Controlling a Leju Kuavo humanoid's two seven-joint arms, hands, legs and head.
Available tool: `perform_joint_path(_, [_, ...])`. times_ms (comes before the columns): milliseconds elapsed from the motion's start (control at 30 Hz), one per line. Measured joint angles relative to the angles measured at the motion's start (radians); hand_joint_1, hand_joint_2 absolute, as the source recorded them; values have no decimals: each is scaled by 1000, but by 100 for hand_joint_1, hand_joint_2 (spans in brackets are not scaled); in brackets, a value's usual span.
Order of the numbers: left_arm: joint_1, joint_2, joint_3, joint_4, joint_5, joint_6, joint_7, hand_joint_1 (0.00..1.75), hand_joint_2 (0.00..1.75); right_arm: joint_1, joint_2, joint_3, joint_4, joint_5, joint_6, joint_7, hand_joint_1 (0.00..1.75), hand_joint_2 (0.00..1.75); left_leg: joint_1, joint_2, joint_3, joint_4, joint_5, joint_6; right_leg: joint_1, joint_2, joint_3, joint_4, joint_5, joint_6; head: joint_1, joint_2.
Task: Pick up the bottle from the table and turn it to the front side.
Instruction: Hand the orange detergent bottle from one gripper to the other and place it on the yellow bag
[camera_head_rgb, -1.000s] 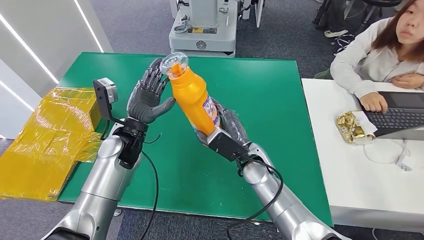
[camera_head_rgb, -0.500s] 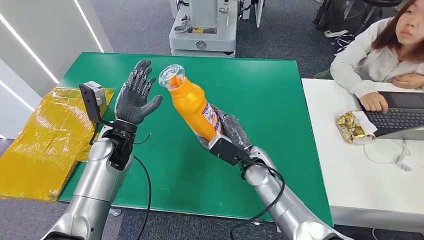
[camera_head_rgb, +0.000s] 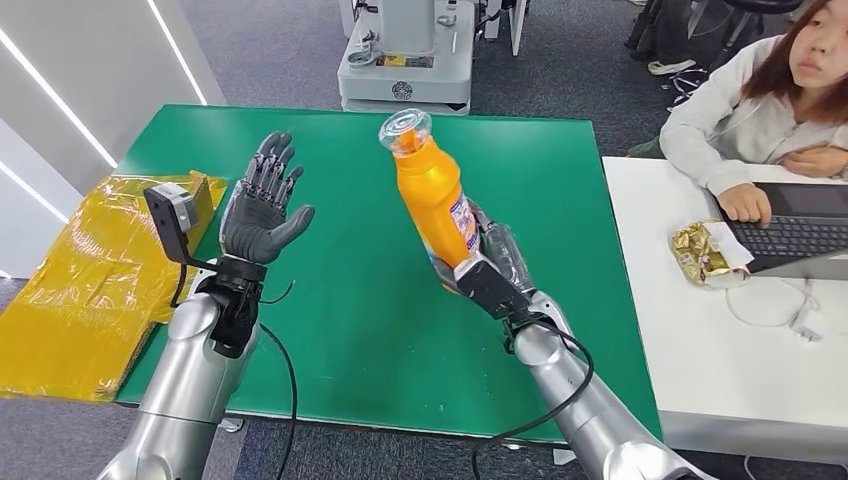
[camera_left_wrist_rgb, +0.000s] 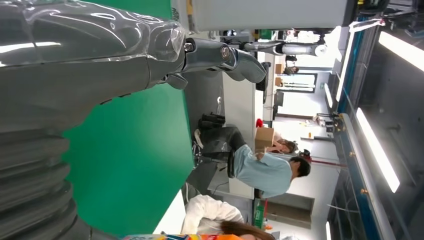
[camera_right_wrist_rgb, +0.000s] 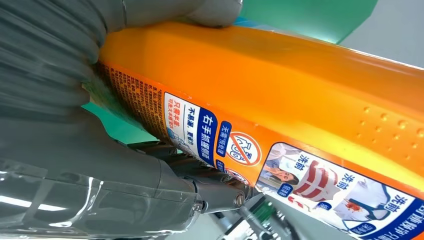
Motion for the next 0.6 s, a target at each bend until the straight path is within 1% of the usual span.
perform_joint_path(167, [24, 1, 2, -11, -4, -17, -2, 0, 175, 6, -14, -27, -3, -12, 1, 7, 175, 175, 0, 0, 0, 0, 0, 0, 0, 0, 0, 0, 0, 0, 0, 0])
perform_joint_path(333, [25, -5, 1, -19, -10, -37, -2, 0, 175, 3, -13, -28, -2, 3, 17, 12, 175, 175, 0, 0, 0, 0, 0, 0, 0, 0, 0, 0, 0, 0, 0, 0])
perform_joint_path(500, [3, -21, -14, -20, -8, -55, 2, 0, 175, -24, 23, -1, 10, 53, 52, 54, 175, 175, 0, 0, 0, 0, 0, 0, 0, 0, 0, 0, 0, 0, 0, 0])
perform_joint_path(600, [-10, -29, -28, -20, -8, -60, 4, 0, 175, -42, 47, 20, 24, 66, 57, 64, 175, 175, 0, 0, 0, 0, 0, 0, 0, 0, 0, 0, 0, 0, 0, 0])
